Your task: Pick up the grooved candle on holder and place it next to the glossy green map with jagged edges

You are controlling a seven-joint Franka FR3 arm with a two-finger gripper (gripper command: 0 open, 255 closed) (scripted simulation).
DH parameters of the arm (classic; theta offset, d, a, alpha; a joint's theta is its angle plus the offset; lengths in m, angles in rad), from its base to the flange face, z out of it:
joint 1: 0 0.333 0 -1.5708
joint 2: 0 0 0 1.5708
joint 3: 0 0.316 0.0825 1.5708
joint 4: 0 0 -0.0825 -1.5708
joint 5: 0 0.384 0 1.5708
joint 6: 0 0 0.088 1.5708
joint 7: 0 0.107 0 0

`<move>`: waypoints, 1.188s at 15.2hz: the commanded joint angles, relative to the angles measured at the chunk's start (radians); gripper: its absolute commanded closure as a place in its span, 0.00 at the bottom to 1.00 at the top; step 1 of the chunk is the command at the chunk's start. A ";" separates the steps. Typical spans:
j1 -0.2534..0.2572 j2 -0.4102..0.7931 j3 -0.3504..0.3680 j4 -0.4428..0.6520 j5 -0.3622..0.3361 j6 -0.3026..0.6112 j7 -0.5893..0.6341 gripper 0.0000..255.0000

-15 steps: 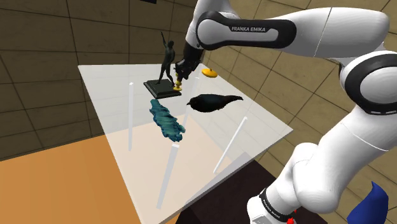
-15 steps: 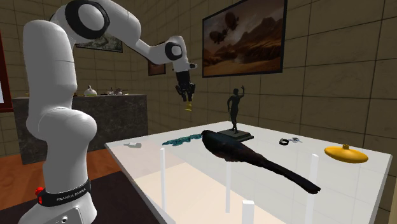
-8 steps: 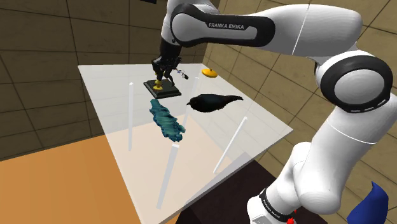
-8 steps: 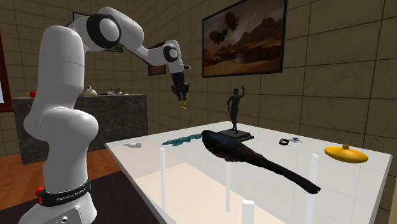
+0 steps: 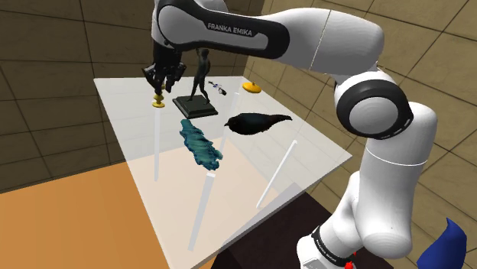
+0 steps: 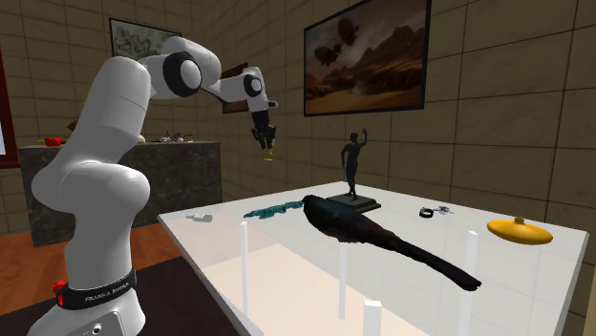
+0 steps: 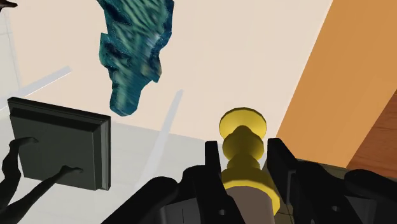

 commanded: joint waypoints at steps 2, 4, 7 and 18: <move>0.007 0.018 0.002 -0.009 -0.002 0.026 0.014 1.00; 0.007 0.016 0.002 -0.039 -0.003 0.054 0.017 1.00; 0.007 0.015 0.002 -0.081 -0.005 0.094 0.021 1.00; 0.007 0.031 0.001 -0.205 -0.010 0.233 0.036 1.00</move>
